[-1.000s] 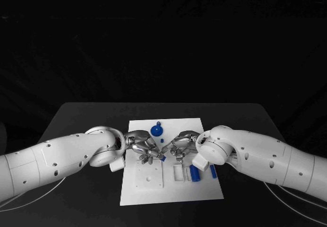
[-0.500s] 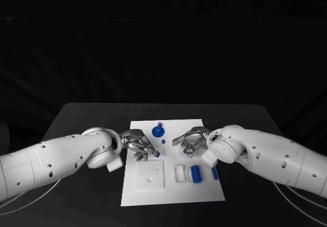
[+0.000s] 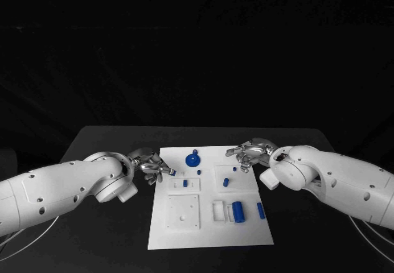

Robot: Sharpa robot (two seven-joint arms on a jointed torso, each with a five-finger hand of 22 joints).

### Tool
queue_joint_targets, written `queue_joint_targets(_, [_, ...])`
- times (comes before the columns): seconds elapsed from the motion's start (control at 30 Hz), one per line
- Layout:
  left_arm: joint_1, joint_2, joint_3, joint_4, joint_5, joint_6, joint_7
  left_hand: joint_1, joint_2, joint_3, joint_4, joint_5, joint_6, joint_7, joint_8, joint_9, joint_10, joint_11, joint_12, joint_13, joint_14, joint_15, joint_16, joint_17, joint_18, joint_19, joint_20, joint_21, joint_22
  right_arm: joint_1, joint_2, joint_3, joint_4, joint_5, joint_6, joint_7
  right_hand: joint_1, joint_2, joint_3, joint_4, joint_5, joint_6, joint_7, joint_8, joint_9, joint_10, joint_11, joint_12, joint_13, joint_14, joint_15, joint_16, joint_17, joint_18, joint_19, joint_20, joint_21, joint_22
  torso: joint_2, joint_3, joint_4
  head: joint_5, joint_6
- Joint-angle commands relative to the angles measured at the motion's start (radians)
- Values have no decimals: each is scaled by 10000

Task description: Assemble the parts on the task board

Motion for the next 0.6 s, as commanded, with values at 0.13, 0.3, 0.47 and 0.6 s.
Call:
queue_joint_targets(0.13, [40, -211, -255, 390, 89, -1734, -860, -19, -74, 202, -80, 0, 1975, -877, 20, 763, 420, -178, 75, -141, 325, -137, -215, 420, -144, 97, -1, -55, 178, 58, -162, 75, -270, -396, -293, 1071, 111, -13, -244, 43, -117, 50, 3, 19, -5, 75, 18, -42, 28, 48, -9, 8, 2, -7, 313, -42, 14, 361, -44, 78, -3, 62, -14])
queue_joint_targets(0.3, [44, -239, -378, 580, -454, -2152, -1204, -23, -85, 186, -72, 46, 2031, -895, 20, 763, 420, -193, 173, -124, 417, -148, -215, 561, -145, 139, -13, -38, 179, 76, -217, 101, -376, -527, -377, 1184, 120, -14, -292, 57, -142, 57, -3, 18, -6, 87, 15, -41, 31, 58, -13, 26, 11, -3, 318, -43, 14, 361, -48, 107, -3, 93, -49])
queue_joint_targets(0.47, [44, -212, -458, 710, -1140, -2621, -1741, -49, -109, 197, -81, 156, 2077, -909, 23, 770, 424, -204, 248, -130, 494, -154, -238, 687, -147, 173, -17, -22, 181, 83, -272, 115, -441, -734, -466, 1294, 170, -29, -351, 51, -67, 67, -2, 19, -7, 93, 11, -54, 28, 65, -17, 34, 13, 2, 326, -45, 52, 369, -53, 117, 0, 42, -79])
queue_joint_targets(0.6, [41, -123, -485, 754, -1513, -2916, -2144, -89, -148, 205, -102, 295, 2127, -926, 25, 785, 426, -208, 337, -125, 560, -155, -232, 813, -154, 195, -20, 1, 186, 88, -299, 120, -455, -973, -576, 1387, 206, -77, -333, -13, 314, 78, 2, 20, -7, 102, 6, -67, 20, 76, -21, 43, 17, 6, 330, -48, 62, 372, -51, 100, -2, 20, -119])
